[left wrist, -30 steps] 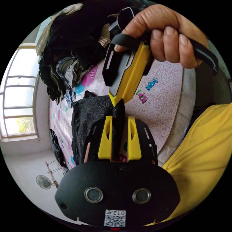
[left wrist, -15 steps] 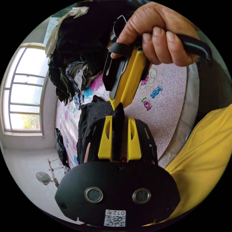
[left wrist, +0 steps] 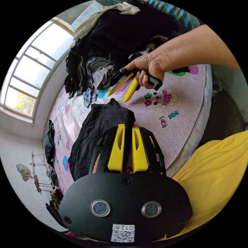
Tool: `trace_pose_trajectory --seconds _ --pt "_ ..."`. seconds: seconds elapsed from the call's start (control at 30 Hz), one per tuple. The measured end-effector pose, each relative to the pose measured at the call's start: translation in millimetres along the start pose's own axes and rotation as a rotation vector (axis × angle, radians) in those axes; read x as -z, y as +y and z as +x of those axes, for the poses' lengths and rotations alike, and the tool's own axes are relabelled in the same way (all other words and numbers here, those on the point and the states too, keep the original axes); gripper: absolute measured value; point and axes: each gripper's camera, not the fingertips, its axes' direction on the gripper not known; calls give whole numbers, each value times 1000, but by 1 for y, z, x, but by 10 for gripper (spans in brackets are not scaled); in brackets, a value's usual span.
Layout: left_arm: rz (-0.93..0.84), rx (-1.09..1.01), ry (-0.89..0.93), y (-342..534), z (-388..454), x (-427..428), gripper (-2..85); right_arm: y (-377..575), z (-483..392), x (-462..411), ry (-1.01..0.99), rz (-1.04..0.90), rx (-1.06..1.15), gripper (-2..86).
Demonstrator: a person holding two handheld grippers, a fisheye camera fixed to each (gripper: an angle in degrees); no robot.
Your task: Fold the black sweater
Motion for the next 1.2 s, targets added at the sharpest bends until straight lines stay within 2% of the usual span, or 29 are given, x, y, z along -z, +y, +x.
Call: trace_pose_trajectory --seconds 0.27,0.43,0.63,0.87,1.0,1.07,1.2 --pt "15 54 40 42 -39 1 32 -46 26 -57 33 -76 4 139" --pt "41 78 51 71 -70 5 33 -61 33 -83 126 -81 35 42" --pt "124 190 123 129 -138 26 35 -51 3 -116 102 -54 165 19" --pt "280 588 308 264 -272 61 39 -40 -60 -223 120 -100 344 14" --pt "359 858 402 359 -336 64 40 -41 -82 -331 170 -180 441 12" --pt "413 1073 515 427 -368 50 40 -43 -81 -386 214 -222 472 12" --pt "518 1406 685 529 -394 6 37 -57 -41 -526 381 -329 495 14"
